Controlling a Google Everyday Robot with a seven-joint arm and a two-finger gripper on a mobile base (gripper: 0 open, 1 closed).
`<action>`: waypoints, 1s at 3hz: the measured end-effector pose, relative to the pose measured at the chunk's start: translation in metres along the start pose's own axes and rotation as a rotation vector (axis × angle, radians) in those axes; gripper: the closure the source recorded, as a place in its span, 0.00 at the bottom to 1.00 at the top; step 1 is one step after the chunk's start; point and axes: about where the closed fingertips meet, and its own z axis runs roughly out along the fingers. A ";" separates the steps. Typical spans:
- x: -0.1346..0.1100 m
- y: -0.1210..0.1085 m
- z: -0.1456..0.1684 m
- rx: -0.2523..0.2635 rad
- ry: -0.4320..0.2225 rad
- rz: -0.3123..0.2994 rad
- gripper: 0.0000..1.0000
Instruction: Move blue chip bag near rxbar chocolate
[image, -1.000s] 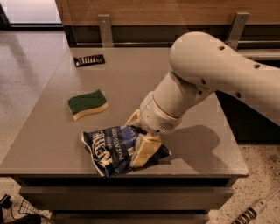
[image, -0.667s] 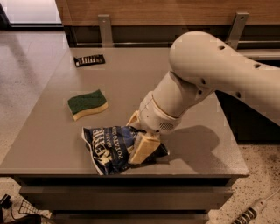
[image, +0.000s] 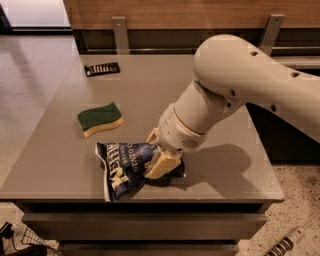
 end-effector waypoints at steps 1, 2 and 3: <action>0.000 0.000 0.000 0.000 0.000 0.000 1.00; 0.000 0.000 0.000 0.000 0.000 0.000 1.00; 0.000 0.000 0.000 0.000 0.000 0.000 1.00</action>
Offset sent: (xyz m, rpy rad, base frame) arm 0.0990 -0.0425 0.1106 -0.1712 -0.0673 -0.0512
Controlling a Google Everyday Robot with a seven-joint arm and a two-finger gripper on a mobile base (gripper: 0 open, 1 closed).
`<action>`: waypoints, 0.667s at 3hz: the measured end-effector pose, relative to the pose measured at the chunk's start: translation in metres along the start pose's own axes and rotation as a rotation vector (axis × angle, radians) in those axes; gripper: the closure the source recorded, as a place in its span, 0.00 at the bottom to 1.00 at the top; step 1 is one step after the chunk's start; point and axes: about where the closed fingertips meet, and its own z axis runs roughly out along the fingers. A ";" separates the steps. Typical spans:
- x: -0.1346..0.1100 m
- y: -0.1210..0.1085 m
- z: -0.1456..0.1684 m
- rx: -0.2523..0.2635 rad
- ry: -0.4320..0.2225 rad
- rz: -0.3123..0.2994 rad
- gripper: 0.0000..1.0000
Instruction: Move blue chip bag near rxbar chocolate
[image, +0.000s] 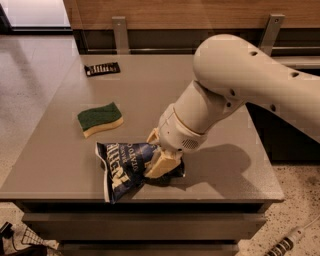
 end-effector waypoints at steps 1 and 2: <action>0.000 0.000 0.000 0.000 0.000 0.000 1.00; 0.000 0.000 0.000 0.000 0.000 0.000 1.00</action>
Offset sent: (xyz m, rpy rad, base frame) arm -0.0172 -0.0507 0.1109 -0.1346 -0.1682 -0.1868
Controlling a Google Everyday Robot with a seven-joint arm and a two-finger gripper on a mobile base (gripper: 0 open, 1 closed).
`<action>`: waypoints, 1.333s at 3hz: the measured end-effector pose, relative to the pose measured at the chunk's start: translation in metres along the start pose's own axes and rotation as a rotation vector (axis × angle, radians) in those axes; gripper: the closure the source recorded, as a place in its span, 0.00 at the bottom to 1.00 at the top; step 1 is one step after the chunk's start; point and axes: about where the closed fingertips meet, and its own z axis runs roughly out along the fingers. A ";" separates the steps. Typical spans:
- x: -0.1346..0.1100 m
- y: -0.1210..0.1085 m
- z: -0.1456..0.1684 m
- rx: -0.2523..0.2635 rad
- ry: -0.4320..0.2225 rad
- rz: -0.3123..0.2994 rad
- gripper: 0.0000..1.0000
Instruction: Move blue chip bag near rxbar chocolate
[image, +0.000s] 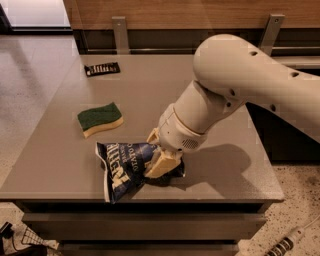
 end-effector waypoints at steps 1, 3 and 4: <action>-0.012 0.002 -0.047 0.082 0.062 0.017 1.00; -0.025 -0.004 -0.168 0.340 0.136 0.060 1.00; -0.020 -0.026 -0.214 0.459 0.117 0.069 1.00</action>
Offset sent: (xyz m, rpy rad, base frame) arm 0.0143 -0.0769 0.1921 -0.1053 -0.3321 -0.2615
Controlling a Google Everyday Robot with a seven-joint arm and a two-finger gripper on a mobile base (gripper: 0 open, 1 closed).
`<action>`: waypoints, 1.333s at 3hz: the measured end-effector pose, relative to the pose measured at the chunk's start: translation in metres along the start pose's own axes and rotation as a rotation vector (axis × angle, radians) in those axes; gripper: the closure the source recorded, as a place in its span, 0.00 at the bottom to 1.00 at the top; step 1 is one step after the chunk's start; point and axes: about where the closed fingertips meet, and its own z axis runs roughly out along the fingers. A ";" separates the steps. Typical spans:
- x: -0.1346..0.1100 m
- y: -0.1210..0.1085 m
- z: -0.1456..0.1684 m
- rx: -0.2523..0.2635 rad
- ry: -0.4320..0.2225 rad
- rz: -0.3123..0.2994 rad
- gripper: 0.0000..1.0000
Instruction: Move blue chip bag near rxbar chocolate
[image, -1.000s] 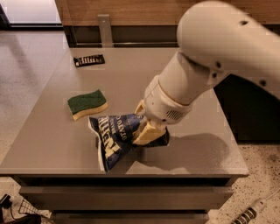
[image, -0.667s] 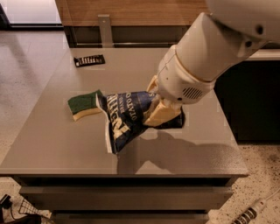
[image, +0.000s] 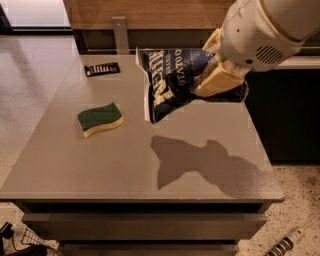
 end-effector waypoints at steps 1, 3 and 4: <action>0.007 -0.052 -0.017 0.109 -0.063 0.008 1.00; 0.004 -0.093 -0.019 0.166 -0.119 -0.012 1.00; 0.019 -0.135 -0.003 0.151 -0.081 0.009 1.00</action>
Offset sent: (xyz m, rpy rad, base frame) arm 0.1289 -0.0258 0.0614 0.1766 -0.2225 -0.0045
